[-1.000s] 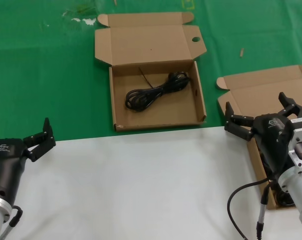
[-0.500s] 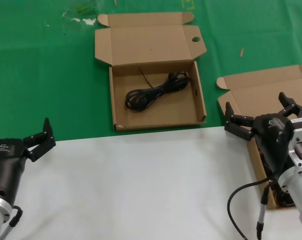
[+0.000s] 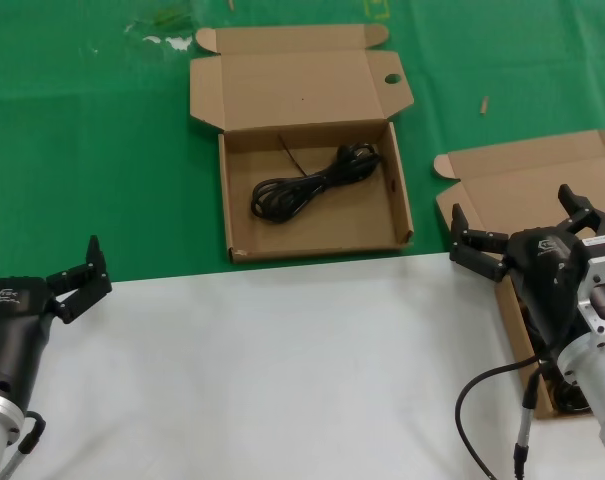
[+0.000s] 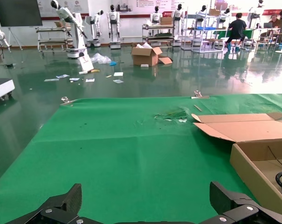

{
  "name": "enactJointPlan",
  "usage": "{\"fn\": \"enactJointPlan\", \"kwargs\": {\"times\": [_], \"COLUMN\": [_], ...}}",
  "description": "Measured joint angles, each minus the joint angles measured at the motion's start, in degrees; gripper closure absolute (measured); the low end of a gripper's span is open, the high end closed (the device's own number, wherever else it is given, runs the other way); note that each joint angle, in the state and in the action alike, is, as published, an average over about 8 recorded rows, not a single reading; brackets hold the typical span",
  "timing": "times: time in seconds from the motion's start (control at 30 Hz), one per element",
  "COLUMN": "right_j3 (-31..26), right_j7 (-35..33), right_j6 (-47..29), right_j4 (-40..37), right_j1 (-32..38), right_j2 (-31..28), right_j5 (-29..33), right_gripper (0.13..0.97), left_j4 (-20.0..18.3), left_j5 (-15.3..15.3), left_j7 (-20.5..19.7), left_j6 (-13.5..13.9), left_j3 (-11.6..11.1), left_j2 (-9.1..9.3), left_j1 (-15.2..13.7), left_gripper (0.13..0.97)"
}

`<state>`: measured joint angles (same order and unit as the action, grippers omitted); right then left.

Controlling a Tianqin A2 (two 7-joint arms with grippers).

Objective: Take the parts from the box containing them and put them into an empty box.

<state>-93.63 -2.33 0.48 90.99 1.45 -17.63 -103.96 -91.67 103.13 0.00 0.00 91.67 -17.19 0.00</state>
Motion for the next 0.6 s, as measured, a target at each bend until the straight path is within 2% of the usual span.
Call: {"fn": "enactJointPlan", "kwargs": {"times": [0.6], "right_j3": [0.0], "right_j7": [0.0], "right_j6": [0.0], "right_j4": [0.0], "right_j1": [0.0], "right_j2": [0.0], "right_j5": [0.0], "right_gripper": [0.129], "left_j4": [0.0], "left_j5": [0.0], "left_j7": [0.0], "left_j6": [0.0], "left_j3": [0.0], "left_j2": [0.0], "left_j1": [0.0], "left_gripper": [0.132]}}
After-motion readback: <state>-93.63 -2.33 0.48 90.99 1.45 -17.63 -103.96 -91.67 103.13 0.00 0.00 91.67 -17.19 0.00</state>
